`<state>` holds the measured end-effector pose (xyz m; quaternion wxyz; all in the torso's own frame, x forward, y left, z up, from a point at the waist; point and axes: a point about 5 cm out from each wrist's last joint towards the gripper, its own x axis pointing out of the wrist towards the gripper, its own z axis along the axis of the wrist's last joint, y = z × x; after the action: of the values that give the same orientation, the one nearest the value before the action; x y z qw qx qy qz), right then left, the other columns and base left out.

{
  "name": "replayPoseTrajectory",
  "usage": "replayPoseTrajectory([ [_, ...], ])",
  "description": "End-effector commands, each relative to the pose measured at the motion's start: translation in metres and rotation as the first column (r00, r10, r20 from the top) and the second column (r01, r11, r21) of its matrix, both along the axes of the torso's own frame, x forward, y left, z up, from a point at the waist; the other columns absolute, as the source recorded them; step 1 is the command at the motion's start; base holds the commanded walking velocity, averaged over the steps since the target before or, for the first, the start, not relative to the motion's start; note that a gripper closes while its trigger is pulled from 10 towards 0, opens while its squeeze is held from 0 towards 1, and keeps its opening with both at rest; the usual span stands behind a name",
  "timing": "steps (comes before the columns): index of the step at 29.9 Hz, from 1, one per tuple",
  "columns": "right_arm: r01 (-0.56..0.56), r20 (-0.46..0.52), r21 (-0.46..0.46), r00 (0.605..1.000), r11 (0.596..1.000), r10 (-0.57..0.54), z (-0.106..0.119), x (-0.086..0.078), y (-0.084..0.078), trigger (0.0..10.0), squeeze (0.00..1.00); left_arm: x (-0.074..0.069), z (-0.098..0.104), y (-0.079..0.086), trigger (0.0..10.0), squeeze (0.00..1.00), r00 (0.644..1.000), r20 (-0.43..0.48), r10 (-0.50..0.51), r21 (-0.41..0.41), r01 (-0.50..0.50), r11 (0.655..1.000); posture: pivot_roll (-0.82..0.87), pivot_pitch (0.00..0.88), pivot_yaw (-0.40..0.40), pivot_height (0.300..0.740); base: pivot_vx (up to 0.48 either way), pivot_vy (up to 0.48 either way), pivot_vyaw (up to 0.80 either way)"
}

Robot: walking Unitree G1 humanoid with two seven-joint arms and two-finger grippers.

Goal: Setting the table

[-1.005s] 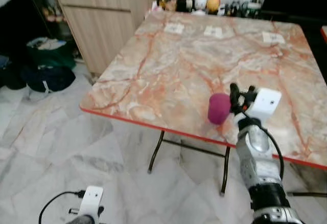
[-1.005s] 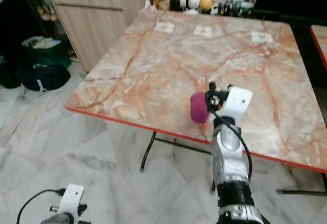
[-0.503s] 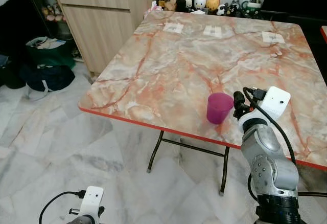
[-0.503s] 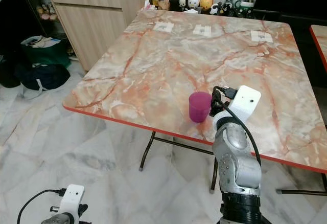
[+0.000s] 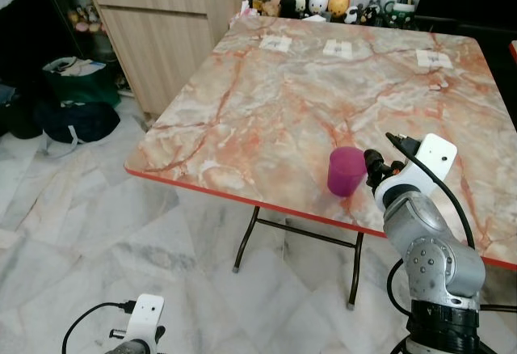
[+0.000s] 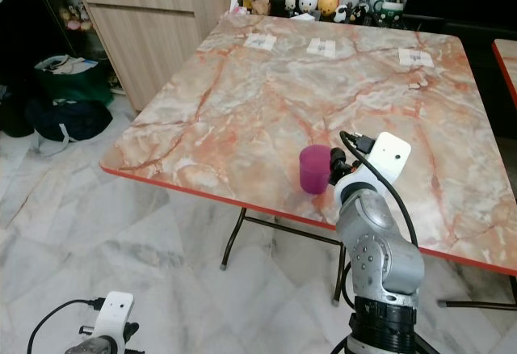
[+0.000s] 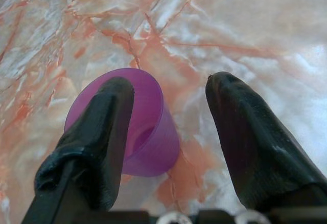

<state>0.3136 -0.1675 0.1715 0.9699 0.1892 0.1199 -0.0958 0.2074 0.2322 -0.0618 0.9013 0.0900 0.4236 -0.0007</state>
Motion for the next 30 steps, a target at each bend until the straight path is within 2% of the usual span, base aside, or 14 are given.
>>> replayPoseTrajectory([
  [1,-0.003,-0.014,0.015,1.000,1.000,0.003,-0.002,-0.001,-0.001,10.0,0.00,-0.007,-0.004,0.002,10.0,0.00,0.999,-0.031,-0.003,0.005,0.004,1.000,0.12,0.062,0.011,0.740,0.000,0.000,0.00],
  [11,-0.002,-0.044,0.049,0.999,0.999,0.004,-0.012,0.004,-0.001,10.0,0.00,-0.006,-0.003,0.003,10.0,0.00,1.000,-0.028,-0.006,0.007,0.006,1.000,0.13,0.074,0.015,0.740,0.000,0.000,0.00],
  [14,-0.003,-0.044,0.062,0.999,0.998,0.006,-0.013,0.008,-0.001,9.6,0.00,-0.006,-0.003,0.003,10.0,0.00,1.000,-0.029,-0.004,0.007,0.004,1.000,0.13,0.077,0.016,0.740,0.000,0.000,0.00],
  [17,-0.007,-0.044,0.067,0.999,0.998,0.010,-0.014,0.013,0.000,10.0,0.00,-0.006,-0.003,0.002,10.0,0.00,1.000,-0.029,-0.002,0.006,0.002,1.000,0.13,0.079,0.016,0.740,0.000,0.000,0.00],
  [18,-0.007,-0.043,0.068,0.999,0.998,0.010,-0.014,0.014,0.000,9.5,0.00,-0.006,-0.003,0.002,10.0,0.00,1.000,-0.029,-0.002,0.006,0.002,1.000,0.13,0.079,0.016,0.740,0.000,0.000,0.00],
  [19,-0.007,-0.043,0.068,0.999,0.998,0.010,-0.014,0.014,0.000,9.5,0.00,-0.006,-0.003,0.002,10.0,0.00,1.000,-0.029,-0.002,0.006,0.002,1.000,0.13,0.079,0.016,0.740,0.000,0.000,0.00],
  [20,-0.006,-0.042,0.069,0.999,0.998,0.009,-0.015,0.015,0.000,2.7,0.00,-0.006,-0.003,0.002,10.0,0.00,1.000,-0.029,0.000,0.006,0.000,1.000,0.13,0.079,0.016,0.740,0.000,0.000,0.00],
  [21,-0.006,-0.040,0.070,0.999,0.998,0.009,-0.015,0.016,0.000,0.0,0.00,-0.006,-0.003,0.002,10.0,0.00,1.000,-0.028,0.002,0.005,-0.002,1.000,0.13,0.081,0.014,0.740,0.000,0.000,0.00],
  [23,-0.008,-0.039,0.072,0.999,0.997,0.011,-0.015,0.018,0.001,0.0,0.00,-0.006,-0.003,0.002,10.0,0.00,1.000,-0.027,0.003,0.004,-0.003,1.000,0.13,0.081,0.015,0.740,0.000,0.000,0.00],
  [24,-0.014,-0.039,0.072,0.999,0.997,0.017,-0.015,0.018,0.001,3.8,0.00,-0.006,-0.003,0.002,10.0,0.00,1.000,-0.027,0.003,0.004,-0.003,1.000,0.13,0.081,0.015,0.740,0.000,0.000,0.00],
  [25,-0.018,-0.039,0.072,0.999,0.997,0.021,-0.015,0.018,0.002,3.8,0.00,-0.006,-0.003,0.002,10.0,0.00,1.000,-0.027,0.003,0.004,-0.003,1.000,0.13,0.083,0.015,0.740,0.000,0.000,0.00],
  [26,-0.020,-0.040,0.072,0.999,0.997,0.023,-0.016,0.019,0.002,9.6,0.00,-0.006,-0.003,0.002,10.0,0.00,1.000,-0.028,0.003,0.004,-0.003,1.000,0.13,0.083,0.015,0.740,0.000,0.000,0.00],
  [27,-0.021,-0.041,0.071,0.999,0.997,0.024,-0.016,0.019,0.002,10.0,0.00,-0.006,-0.003,0.002,10.0,0.00,1.000,-0.028,0.003,0.003,-0.003,1.000,0.13,0.083,0.015,0.740,0.000,0.000,0.00],
  [30,-0.020,-0.043,0.072,0.999,0.997,0.023,-0.017,0.019,0.002,10.0,0.00,-0.006,-0.003,0.002,10.0,0.00,1.000,-0.028,0.003,0.002,-0.003,1.000,0.13,0.085,0.015,0.740,0.000,0.000,0.00],
])
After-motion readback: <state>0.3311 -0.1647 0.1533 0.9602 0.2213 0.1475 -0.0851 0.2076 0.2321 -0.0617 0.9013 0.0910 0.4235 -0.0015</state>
